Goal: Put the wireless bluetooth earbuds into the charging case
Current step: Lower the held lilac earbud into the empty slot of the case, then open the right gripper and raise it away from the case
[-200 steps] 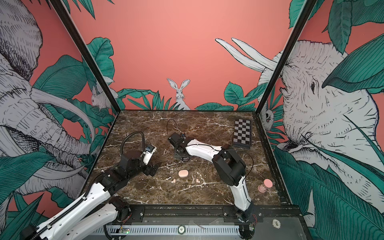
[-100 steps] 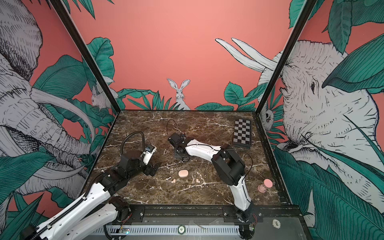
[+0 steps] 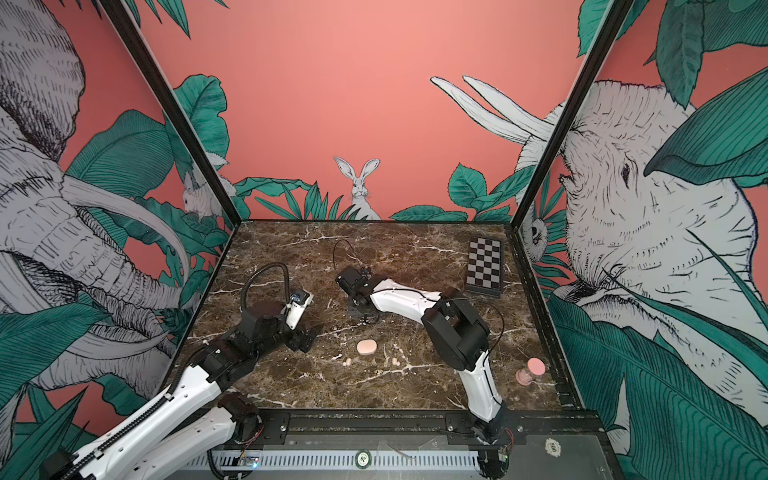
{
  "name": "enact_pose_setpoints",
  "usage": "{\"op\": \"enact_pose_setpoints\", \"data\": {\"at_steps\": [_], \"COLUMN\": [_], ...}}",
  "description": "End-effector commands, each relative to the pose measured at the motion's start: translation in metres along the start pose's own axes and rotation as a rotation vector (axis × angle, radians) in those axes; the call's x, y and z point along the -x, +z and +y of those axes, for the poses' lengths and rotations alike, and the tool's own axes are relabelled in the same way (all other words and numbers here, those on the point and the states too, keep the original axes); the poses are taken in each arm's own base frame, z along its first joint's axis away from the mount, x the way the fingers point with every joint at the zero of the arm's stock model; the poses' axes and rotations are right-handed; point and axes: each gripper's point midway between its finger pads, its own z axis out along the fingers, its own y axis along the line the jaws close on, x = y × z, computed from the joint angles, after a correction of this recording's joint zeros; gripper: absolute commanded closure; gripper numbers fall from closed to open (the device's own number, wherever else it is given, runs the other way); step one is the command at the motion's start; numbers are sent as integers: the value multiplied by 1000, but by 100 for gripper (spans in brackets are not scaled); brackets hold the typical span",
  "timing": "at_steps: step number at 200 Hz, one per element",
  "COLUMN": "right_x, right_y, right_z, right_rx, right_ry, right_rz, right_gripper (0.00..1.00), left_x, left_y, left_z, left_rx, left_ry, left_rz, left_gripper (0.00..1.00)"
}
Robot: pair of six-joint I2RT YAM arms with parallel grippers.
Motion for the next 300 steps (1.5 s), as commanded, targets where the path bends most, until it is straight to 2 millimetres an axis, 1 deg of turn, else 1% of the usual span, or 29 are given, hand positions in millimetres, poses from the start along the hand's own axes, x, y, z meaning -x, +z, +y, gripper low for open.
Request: {"op": "enact_pose_setpoints", "data": {"at_steps": [1,48,87,137,173,200,226,240,252,262,268,269,274,285,300], "right_x": [8,8,7,12,18,24,27,31,36,41,46,46,51,58,69], "right_y": [1,1,0,-8,-22,-39,-57,-70,-85,-96,-104,-104,-112,-123,-135], "right_z": [4,4,4,6,9,15,26,28,28,27,24,24,20,12,0], "right_rx": [-3,-3,-2,13,38,89,160,188,221,238,245,245,247,255,283], "right_ry": [9,9,8,12,15,26,35,43,51,51,47,47,45,36,37], "right_rz": [-21,-19,-18,-31,-56,-79,-86,-102,-133,-160,-185,-185,-210,-243,-271], "right_gripper": [86,82,76,70,66,60,55,50,38,31,23,23,14,3,2], "left_x": [0,0,0,0,0,0,0,0,0,0,-1,-1,0,0,1], "left_y": [0,0,1,1,1,1,1,1,1,0,0,0,-1,-2,-3], "left_z": [0,0,0,0,0,0,0,0,0,3,4,5,6,8,8], "left_rx": [1,3,2,5,5,3,4,3,4,19,29,31,38,49,51], "left_ry": [10,10,10,10,10,13,14,14,17,12,10,9,10,7,2], "left_rz": [-11,-10,-7,-9,-10,-8,-10,-10,-10,-12,-9,-9,-13,-24,-33], "left_gripper": [1,1,1,1,1,1,1,1,1,1,1,1,1,1,1]}}
